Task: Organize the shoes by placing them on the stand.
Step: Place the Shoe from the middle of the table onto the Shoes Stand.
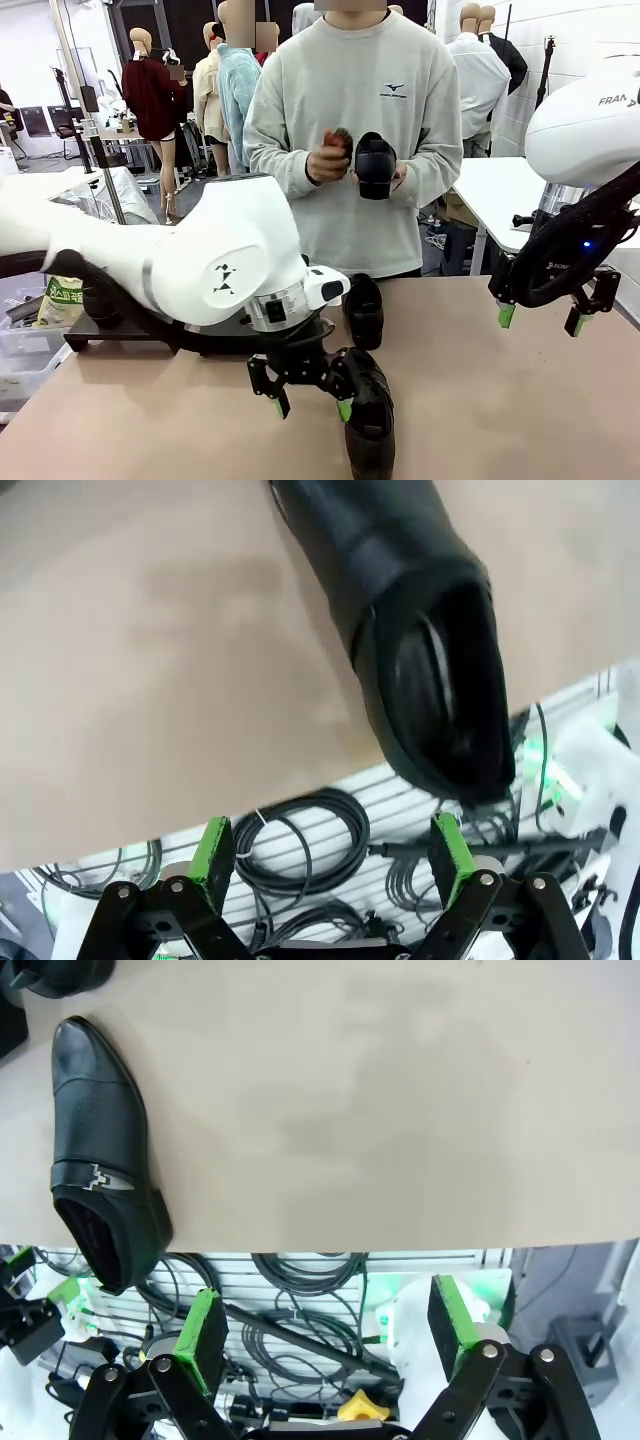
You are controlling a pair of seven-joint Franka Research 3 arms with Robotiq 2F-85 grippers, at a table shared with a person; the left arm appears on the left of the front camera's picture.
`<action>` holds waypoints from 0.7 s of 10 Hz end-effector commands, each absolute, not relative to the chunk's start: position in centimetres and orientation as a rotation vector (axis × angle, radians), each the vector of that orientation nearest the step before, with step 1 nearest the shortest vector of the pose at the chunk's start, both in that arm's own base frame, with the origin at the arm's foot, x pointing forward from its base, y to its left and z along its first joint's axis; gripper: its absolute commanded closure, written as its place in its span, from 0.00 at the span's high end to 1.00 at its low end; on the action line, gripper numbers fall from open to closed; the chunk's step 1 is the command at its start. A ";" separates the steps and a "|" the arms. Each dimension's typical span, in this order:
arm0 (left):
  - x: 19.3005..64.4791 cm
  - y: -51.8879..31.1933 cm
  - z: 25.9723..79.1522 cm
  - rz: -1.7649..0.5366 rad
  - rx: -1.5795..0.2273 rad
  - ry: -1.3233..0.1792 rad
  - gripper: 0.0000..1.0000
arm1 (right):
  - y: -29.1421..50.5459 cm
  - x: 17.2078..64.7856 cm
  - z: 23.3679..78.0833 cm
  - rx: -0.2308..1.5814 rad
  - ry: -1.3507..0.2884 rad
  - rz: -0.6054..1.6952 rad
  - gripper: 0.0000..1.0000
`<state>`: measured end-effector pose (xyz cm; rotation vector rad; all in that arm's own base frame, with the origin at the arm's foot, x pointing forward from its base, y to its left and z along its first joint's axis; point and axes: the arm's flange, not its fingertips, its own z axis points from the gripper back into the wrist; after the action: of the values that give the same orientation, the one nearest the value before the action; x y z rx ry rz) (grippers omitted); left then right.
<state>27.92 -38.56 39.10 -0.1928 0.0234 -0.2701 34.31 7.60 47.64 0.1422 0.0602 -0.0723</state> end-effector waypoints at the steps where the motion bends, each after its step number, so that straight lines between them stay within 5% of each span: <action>1: 28.9 -40.8 39.1 -0.222 -0.173 -0.003 1.00 | 7.9 34.8 47.7 0.163 0.052 -0.070 1.00; 7: 31.9 -42.1 37.6 -0.112 -0.174 0.024 1.00 | 7.9 34.8 47.7 0.163 0.052 -0.070 1.00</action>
<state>31.34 -40.84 38.10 -0.1948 0.0404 -0.1365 34.32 7.60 47.62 0.1422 0.0606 -0.0723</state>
